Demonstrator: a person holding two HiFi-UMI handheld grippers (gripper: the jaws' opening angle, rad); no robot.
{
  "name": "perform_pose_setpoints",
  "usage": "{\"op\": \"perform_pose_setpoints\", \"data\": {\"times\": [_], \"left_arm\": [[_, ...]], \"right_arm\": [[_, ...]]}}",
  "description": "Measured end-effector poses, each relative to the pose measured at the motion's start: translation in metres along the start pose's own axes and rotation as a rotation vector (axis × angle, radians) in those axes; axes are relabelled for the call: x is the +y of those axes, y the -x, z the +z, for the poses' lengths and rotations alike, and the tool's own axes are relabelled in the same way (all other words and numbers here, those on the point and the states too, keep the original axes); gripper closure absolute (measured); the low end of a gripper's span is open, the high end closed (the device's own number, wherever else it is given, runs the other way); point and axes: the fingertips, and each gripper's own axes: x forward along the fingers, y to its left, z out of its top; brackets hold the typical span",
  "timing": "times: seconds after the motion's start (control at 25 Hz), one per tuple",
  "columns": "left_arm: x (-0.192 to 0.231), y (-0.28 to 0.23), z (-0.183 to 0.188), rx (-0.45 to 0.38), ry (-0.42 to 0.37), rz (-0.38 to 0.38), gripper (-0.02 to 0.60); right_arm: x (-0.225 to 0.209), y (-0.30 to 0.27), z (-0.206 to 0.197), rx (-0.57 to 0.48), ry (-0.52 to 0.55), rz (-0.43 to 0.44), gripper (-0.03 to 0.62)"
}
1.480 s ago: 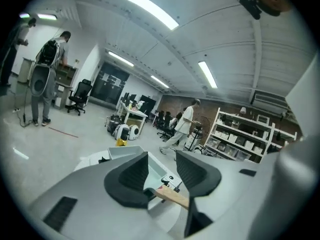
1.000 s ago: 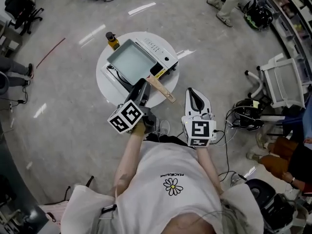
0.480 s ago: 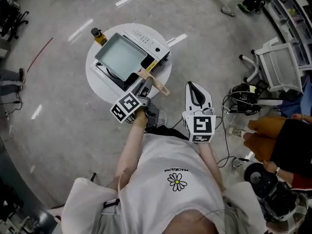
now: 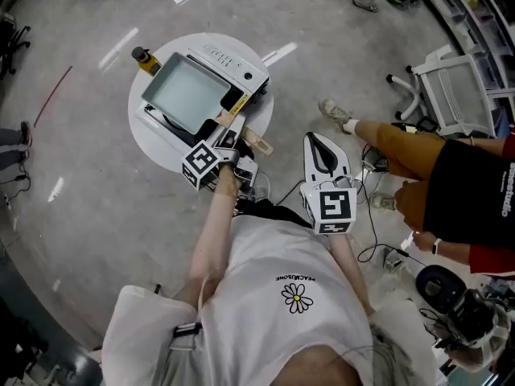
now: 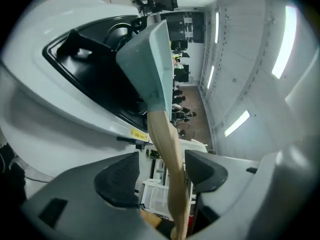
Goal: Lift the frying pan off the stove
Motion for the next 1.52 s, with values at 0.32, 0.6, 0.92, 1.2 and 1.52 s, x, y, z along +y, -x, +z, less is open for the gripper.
{"op": "perform_pose_setpoints", "data": {"times": [0.32,0.6,0.92,1.2,1.52], "left_arm": [[-0.005,-0.016,0.006,0.033,0.047,-0.080,0.368],[-0.017,-0.031,0.003,0.082,0.083,-0.177,0.431],[-0.034,-0.039,-0.001,0.113,0.142,-0.248,0.525],[-0.026,-0.044,-0.004,0.144,0.109,-0.217,0.581],[-0.025,-0.047,0.000,0.135,0.094,-0.221,0.584]], "right_arm": [[0.002,-0.002,-0.006,0.025,-0.003,0.009,0.591],[0.007,-0.007,-0.011,0.041,0.000,0.022,0.591],[0.006,-0.007,-0.015,0.060,-0.019,0.021,0.591],[0.005,-0.009,-0.018,0.066,-0.020,0.013,0.591],[0.009,-0.010,-0.020,0.074,-0.017,0.007,0.591]]}}
